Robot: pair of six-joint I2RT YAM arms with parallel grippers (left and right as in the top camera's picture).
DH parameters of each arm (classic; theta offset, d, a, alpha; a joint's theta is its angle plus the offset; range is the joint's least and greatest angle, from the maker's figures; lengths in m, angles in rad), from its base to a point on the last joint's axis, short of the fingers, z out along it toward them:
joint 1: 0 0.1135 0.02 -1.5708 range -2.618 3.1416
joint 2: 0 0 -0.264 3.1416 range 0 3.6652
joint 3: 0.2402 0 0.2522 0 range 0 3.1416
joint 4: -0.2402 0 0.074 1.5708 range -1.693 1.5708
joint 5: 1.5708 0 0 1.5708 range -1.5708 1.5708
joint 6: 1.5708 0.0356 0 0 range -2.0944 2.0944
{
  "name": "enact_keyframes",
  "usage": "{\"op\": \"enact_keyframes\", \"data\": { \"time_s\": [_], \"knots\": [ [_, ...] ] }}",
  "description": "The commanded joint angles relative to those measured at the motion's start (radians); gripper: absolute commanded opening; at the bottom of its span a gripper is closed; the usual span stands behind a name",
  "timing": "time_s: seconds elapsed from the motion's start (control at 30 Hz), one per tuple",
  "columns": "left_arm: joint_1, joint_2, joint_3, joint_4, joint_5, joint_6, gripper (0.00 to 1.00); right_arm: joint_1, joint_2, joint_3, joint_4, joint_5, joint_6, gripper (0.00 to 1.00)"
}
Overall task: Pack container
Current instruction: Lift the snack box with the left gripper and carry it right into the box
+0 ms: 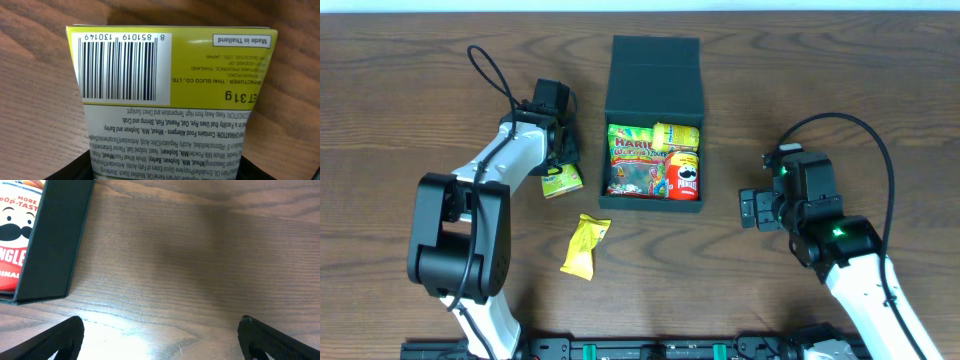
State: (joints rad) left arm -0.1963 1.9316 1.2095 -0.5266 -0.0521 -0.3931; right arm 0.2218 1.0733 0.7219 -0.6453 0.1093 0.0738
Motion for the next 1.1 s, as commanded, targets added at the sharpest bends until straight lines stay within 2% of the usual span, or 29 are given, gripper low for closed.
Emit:
{"op": "enact_keyframes", "data": {
  "time_s": [0.0, 0.5, 0.8, 1.07],
  "knots": [
    [0.006, -0.016, -0.011, -0.036, -0.008, 0.028, 0.60, -0.005, 0.000, -0.004, 0.001, 0.010, -0.011, 0.99],
    [-0.011, -0.326, -0.011, -0.155, 0.029, 0.096, 0.61, -0.005, 0.000, -0.004, 0.001, 0.010, -0.011, 0.99],
    [-0.203, -0.404, -0.011, -0.140, 0.021, 0.108, 0.60, -0.005, 0.000, -0.004, 0.001, 0.010, -0.011, 0.99],
    [-0.415, -0.404, -0.009, -0.085, -0.151, 0.086, 0.61, -0.005, 0.000, -0.004, 0.001, 0.010, -0.011, 0.99]
  ]
}}
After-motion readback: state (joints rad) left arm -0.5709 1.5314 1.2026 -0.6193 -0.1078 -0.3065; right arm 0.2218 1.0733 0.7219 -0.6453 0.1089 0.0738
